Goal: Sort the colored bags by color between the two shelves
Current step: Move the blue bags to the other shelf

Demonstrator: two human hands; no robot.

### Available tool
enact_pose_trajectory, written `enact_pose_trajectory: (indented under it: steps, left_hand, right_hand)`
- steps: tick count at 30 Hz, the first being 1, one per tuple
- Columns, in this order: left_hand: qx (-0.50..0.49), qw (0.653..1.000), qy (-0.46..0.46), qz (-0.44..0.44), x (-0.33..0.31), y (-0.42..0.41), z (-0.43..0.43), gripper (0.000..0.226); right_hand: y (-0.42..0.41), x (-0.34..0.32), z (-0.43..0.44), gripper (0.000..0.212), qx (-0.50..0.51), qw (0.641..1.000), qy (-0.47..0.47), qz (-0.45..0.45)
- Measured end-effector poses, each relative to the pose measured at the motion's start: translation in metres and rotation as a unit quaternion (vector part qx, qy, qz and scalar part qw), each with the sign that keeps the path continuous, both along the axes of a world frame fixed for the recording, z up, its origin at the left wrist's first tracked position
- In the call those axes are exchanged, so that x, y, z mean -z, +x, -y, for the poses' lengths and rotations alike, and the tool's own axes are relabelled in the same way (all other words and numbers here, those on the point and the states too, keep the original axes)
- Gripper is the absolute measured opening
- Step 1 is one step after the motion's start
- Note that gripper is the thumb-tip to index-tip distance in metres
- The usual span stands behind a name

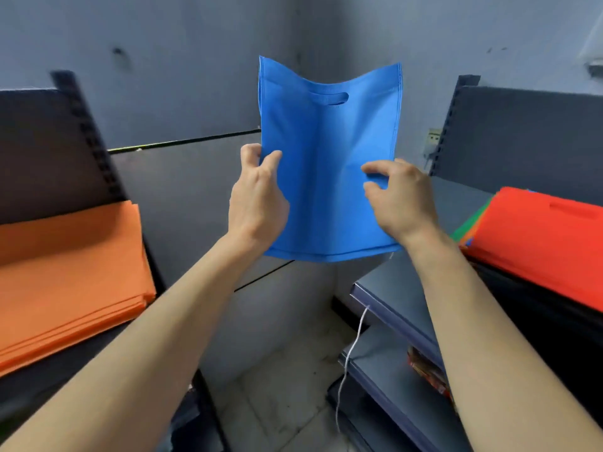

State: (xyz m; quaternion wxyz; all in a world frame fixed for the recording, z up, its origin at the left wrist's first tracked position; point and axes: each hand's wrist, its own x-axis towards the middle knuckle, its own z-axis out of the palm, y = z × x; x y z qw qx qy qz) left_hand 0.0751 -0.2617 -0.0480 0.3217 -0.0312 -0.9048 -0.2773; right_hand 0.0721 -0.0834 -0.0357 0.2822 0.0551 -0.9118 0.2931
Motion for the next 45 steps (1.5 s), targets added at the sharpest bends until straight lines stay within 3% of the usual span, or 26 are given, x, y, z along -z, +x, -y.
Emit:
enact_pose_trajectory:
  steps: [18, 24, 31, 38, 45]
  left_hand:
    - [-0.283, 0.958, 0.010, -0.039, -0.006, 0.192, 0.362, 0.053]
    - [-0.393, 0.919, 0.033, -0.023, -0.008, 0.265, 0.423, 0.052]
    - [-0.496, 0.868, 0.038, 0.009, -0.005, 0.347, 0.472, 0.046]
    - [-0.526, 0.849, 0.038, 0.033, 0.003, 0.398, 0.525, 0.046]
    - [-0.499, 0.862, 0.006, 0.084, 0.000, 0.433, 0.606, 0.043]
  right_hand:
    - [0.095, -0.001, 0.399, 0.041, -0.300, 0.954, -0.009, -0.016]
    - [0.131, -0.006, 0.491, 0.038, -0.406, 0.913, 0.026, -0.011]
    - [0.181, 0.002, 0.562, 0.036, -0.519, 0.855, 0.003, 0.018]
    - [0.220, -0.002, 0.612, 0.036, -0.540, 0.841, -0.003, 0.033]
    - [0.260, 0.011, 0.680, 0.037, -0.501, 0.863, 0.005, 0.064]
